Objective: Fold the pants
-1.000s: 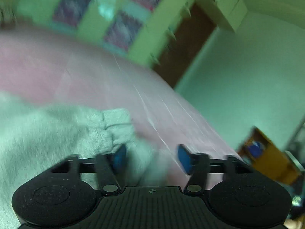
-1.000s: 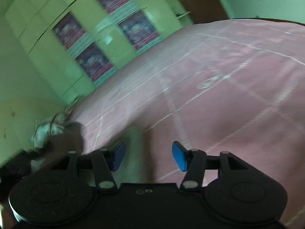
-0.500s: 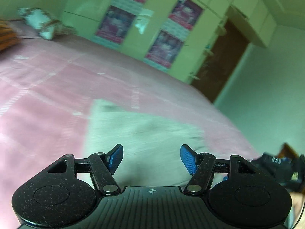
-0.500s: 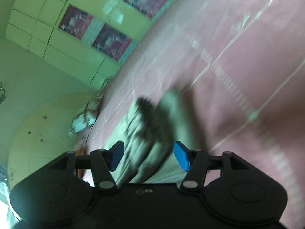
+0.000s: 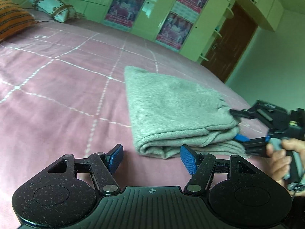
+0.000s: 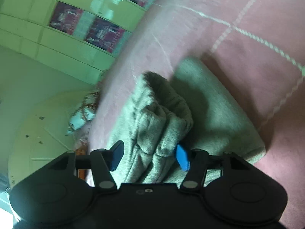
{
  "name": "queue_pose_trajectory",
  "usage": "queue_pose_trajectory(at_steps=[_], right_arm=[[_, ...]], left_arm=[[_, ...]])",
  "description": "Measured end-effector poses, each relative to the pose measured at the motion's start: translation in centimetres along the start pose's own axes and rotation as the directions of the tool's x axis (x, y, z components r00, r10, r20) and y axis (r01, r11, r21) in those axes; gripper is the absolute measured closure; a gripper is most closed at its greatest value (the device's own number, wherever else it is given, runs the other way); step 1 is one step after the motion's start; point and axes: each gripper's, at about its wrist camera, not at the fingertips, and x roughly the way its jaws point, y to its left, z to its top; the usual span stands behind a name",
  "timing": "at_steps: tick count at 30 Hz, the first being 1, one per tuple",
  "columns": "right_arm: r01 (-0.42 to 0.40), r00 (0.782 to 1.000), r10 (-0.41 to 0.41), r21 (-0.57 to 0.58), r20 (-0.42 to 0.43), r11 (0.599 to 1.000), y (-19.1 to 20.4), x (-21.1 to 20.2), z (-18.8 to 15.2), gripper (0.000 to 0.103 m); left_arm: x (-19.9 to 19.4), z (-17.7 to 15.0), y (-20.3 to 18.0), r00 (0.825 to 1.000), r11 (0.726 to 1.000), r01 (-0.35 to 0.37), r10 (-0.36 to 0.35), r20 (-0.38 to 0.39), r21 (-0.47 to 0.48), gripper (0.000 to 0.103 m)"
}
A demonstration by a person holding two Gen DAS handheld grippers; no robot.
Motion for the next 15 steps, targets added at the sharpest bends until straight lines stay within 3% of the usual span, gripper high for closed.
queue_pose_trajectory(at_steps=[2,4,5,9,10,12,15], right_arm=[[0.051,0.998,-0.051,-0.021,-0.023,0.998,0.3,0.9,0.2,0.053],[0.115,0.993,-0.118,-0.089,-0.023,0.989,2.1,1.5,0.3,0.07],[0.112,0.993,-0.115,-0.139,-0.014,0.984,3.5,1.4,0.1,0.072],[-0.044,0.998,0.054,-0.248,0.033,0.968,9.7,-0.8,-0.5,0.075],[-0.066,0.996,0.079,-0.272,0.035,0.96,11.2,-1.1,-0.6,0.075],[-0.129,0.989,0.147,-0.318,0.033,0.939,13.9,-2.0,-1.0,0.075],[-0.19,0.974,0.22,-0.345,0.051,0.919,15.7,-3.9,-0.8,0.075]], left_arm=[[0.3,-0.1,-0.1,1.0,1.0,0.007,-0.007,0.001,-0.012,0.037],[0.8,0.2,-0.2,1.0,1.0,0.002,-0.001,0.005,-0.024,0.037],[0.8,0.2,-0.3,1.0,1.0,0.002,-0.002,0.013,-0.03,0.037],[1.2,0.0,-0.2,0.999,0.999,-0.005,0.007,0.033,-0.05,0.037],[1.6,0.0,-0.2,0.999,0.999,-0.02,0.022,0.029,-0.047,0.037],[1.6,-0.2,-0.1,0.991,0.991,-0.121,0.124,0.042,-0.062,0.037],[1.1,-0.4,0.1,0.988,0.988,-0.129,0.135,0.071,-0.09,0.037]])
